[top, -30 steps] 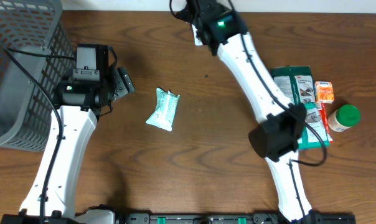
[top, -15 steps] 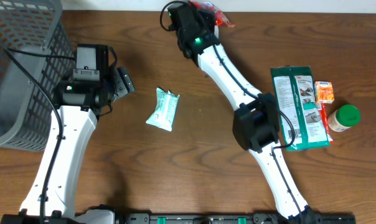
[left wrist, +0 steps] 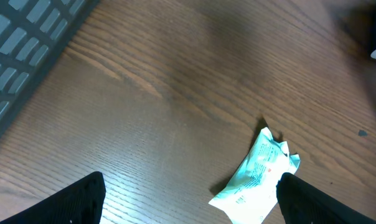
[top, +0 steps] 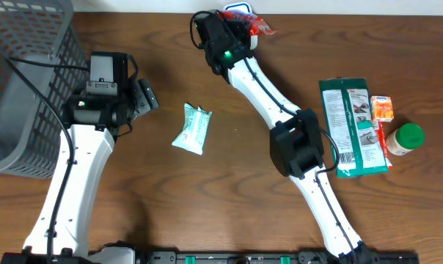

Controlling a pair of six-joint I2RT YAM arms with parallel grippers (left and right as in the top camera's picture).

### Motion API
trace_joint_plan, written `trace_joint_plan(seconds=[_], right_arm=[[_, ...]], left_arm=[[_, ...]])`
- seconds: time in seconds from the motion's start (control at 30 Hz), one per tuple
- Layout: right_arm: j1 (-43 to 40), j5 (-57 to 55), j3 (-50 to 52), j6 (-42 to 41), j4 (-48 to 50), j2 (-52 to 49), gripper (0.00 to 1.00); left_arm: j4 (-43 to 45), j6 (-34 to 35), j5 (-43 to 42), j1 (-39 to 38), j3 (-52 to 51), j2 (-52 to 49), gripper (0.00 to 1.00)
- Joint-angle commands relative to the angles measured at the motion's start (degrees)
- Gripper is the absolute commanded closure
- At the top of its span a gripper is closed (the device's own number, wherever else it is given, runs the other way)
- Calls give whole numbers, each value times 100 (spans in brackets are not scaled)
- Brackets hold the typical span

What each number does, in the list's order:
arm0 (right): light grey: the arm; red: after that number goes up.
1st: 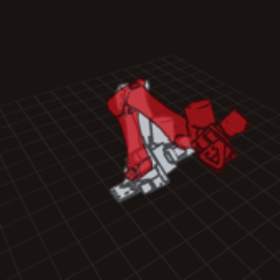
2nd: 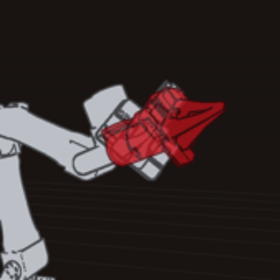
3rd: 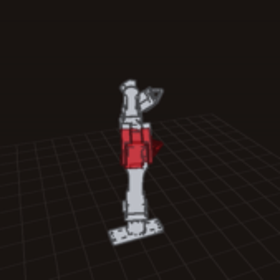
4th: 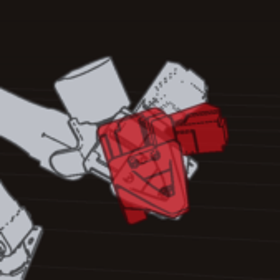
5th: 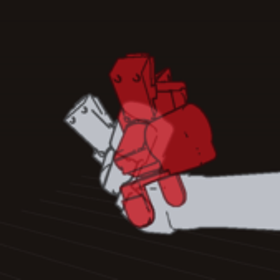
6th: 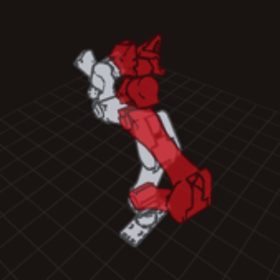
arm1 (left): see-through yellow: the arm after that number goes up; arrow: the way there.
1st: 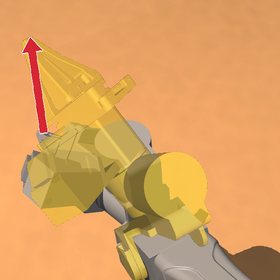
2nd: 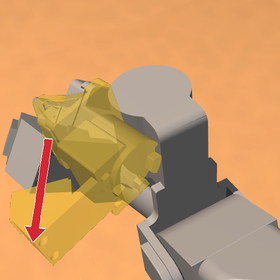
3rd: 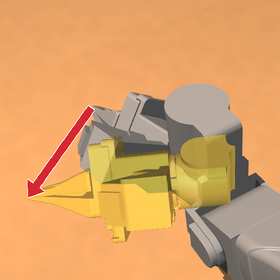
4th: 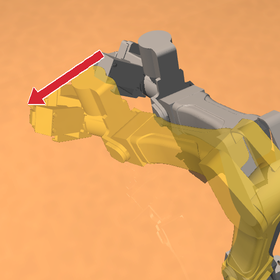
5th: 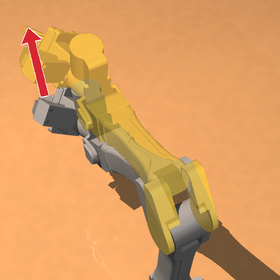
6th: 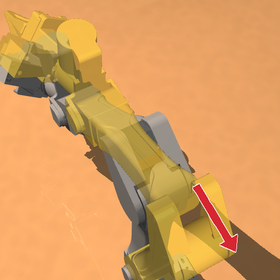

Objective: Scan the item barcode
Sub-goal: 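Hold the red bag barcode under the scanner, then carry the red bag right and release it by the glove pack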

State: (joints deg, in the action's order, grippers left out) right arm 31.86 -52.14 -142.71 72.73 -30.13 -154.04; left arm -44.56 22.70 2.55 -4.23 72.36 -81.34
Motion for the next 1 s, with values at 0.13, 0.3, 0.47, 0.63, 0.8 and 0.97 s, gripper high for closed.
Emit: trace_joint_plan(seconds=[0.13,0.3,0.47,0.63,0.8,0.97], right_arm=[[83,-315,-76,409,2,-136,99],[105,-398,-76,31,111,-94,99],[136,-313,-76,-372,-192,210,99],[109,581,-76,-1338,-1353,874,99],[66,1823,-76,-2839,-2581,1827,99],[-83,2911,-76,-4144,-3969,2787,99]], left_arm=[[2,11,72,15,63,-59,12],[2,11,72,15,63,-59,12],[2,11,72,15,63,-59,11],[2,11,72,15,63,-59,12],[2,11,72,15,63,-59,12],[2,11,72,15,63,-59,12]])
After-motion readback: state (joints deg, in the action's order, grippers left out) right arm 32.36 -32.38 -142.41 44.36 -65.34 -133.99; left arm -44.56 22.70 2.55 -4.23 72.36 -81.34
